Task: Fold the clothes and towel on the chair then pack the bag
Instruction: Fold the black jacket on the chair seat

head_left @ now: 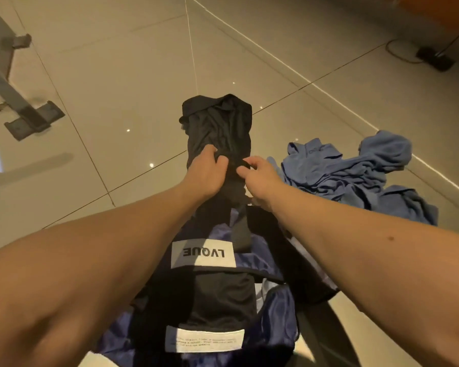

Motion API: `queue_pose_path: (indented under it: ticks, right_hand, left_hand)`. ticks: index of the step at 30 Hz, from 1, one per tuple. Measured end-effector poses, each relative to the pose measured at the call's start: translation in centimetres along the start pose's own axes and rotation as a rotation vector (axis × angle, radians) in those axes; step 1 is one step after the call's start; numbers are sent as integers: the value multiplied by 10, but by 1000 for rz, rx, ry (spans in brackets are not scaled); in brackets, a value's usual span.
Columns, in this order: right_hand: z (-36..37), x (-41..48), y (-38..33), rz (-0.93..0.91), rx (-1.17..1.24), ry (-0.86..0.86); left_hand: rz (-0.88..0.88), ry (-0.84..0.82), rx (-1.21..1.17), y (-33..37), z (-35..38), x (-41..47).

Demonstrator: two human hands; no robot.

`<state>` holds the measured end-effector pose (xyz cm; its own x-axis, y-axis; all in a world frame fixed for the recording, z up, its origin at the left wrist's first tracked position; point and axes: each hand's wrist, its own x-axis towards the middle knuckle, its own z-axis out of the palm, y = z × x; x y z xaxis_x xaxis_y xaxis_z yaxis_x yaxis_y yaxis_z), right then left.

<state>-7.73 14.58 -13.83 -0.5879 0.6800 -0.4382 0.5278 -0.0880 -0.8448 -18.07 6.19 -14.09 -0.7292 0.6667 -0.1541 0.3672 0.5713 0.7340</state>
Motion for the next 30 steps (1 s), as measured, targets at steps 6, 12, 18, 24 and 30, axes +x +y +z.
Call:
queue_pose_path:
  ticks: [6, 12, 18, 24, 30]
  right_hand:
    - [-63, -69, -88, 26, 360, 12]
    - [-127, -189, -169, -7, 430, 66]
    - [-179, -330, -216, -60, 459, 194]
    - [-214, -469, -225, -88, 580, 300]
    - [-246, -582, -197, -116, 608, 313]
  left_hand:
    - [102, 1, -219, 95, -55, -48]
    - [181, -128, -454, 190, -128, -124]
    - [402, -337, -393, 264, -180, -229]
    - [606, -322, -369, 311, -191, -335]
    - [614, -326, -363, 350, -186, -416]
